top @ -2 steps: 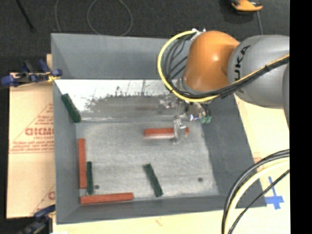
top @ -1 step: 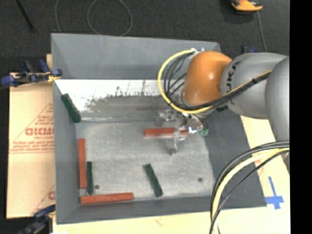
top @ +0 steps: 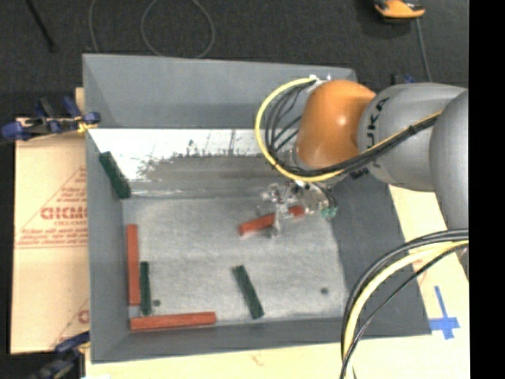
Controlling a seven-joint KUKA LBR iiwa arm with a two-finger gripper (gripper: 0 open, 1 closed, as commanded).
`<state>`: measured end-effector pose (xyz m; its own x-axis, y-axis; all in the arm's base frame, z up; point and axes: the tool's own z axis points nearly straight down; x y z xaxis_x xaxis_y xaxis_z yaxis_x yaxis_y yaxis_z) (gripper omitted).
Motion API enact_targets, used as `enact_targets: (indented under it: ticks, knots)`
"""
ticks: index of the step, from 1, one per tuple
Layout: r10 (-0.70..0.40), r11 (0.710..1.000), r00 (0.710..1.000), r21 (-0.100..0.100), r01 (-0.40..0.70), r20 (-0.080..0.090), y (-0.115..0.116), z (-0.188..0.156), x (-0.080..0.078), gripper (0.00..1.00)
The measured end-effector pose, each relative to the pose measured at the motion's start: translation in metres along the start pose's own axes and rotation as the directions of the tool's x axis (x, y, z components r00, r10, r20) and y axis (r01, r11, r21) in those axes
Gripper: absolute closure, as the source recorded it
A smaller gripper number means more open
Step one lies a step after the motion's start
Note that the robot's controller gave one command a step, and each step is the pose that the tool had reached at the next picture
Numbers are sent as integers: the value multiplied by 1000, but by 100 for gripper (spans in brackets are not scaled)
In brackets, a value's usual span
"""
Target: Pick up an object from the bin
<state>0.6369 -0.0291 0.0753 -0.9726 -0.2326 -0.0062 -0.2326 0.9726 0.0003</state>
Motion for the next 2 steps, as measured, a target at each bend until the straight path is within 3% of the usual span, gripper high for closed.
enact_targets:
  ticks: [1,2]
  knots:
    - [-29,1000,1000,7,29,4,-35,-105,40,100]
    - [-24,1000,1000,6,24,5,-38,-173,49,100]
